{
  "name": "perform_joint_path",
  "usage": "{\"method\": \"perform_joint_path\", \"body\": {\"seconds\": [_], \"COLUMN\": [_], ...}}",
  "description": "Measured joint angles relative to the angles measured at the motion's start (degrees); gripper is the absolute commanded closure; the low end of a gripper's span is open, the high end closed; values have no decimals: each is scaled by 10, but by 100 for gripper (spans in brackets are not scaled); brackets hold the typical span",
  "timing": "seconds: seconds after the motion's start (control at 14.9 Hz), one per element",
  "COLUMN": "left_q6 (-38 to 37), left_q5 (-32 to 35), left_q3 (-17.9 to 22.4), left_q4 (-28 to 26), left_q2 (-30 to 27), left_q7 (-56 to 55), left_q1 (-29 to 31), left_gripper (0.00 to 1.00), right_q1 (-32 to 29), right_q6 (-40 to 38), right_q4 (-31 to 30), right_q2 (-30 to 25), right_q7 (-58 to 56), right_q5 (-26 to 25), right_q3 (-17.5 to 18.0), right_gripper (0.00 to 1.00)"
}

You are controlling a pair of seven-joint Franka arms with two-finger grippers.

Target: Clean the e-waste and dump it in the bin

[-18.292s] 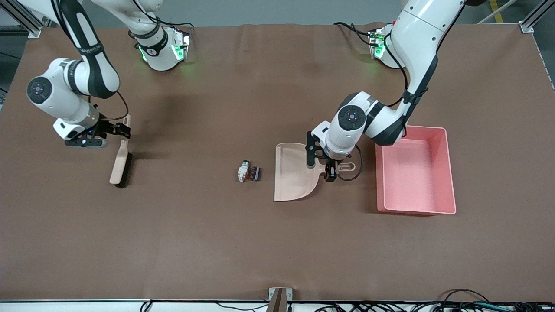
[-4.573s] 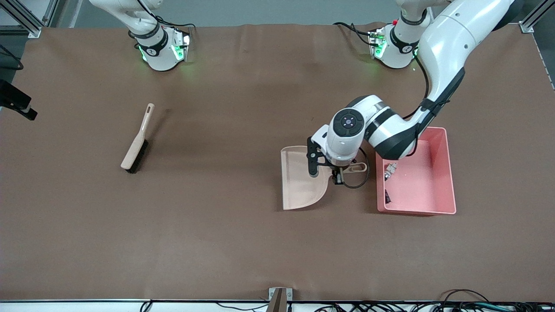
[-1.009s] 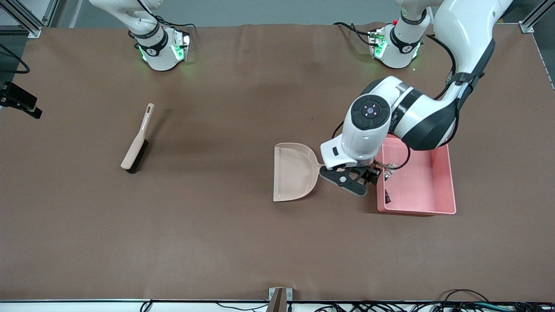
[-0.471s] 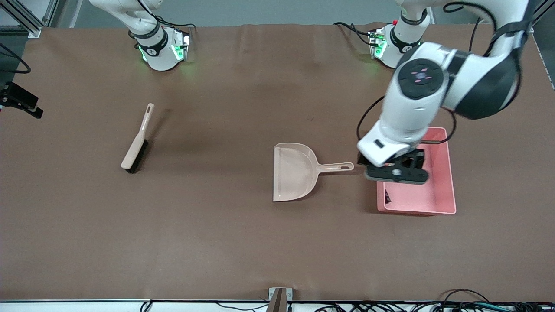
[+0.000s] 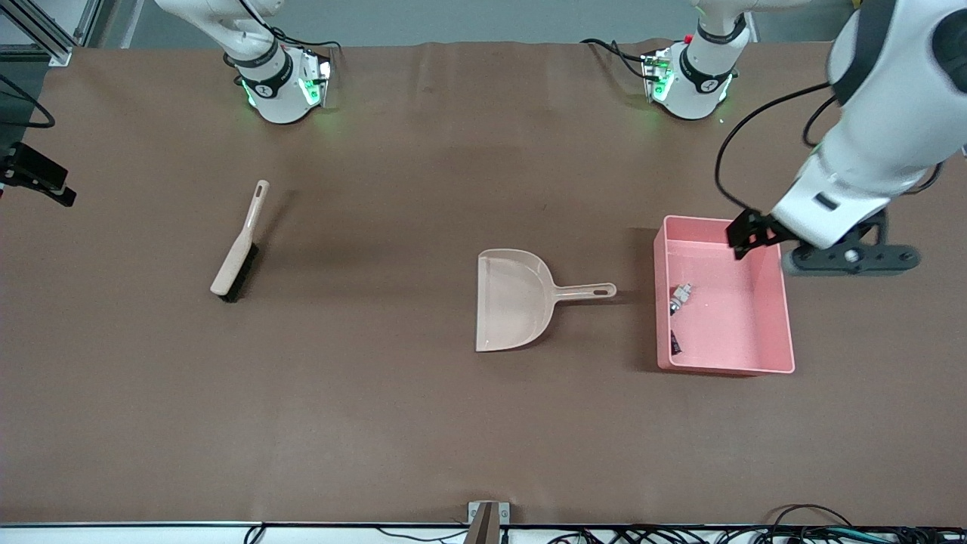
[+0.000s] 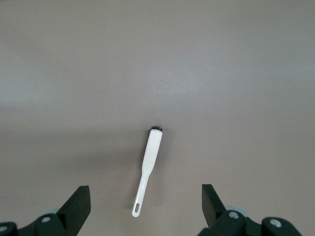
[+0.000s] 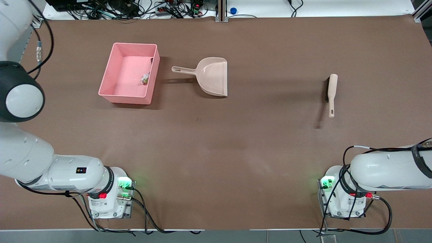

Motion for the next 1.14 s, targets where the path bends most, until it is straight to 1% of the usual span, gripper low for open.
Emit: {"method": "perform_joint_path", "body": {"seconds": [0.34,0.47,0.74,0.87,1.14], "left_q6": [-51,-57,-58,-58,-58], "left_q5": [-58,-67,-67,-63,-47], "left_q3": [61,79,83,84,85], "left_q4": [-27,-48,-95,-110,-116], "left_q2": [-60,-87,-143,-165,-173], "left_q7": [44,54,54,67,88], "left_q1": [-3,-3,-3,-3,-3], "left_gripper": [0,0,0,0,0], "right_q1": [0,0,0,0,0], "right_q6": [0,0,0,-2,-2], "right_q4": [0,0,-1,-6,-12], "right_q2": [0,0,0,0,0], "right_q7": [0,0,5,26,38], "right_q5": [0,0,0,1,1], "right_q3": [0,0,0,0,0], "right_gripper": [0,0,0,0,0]}}
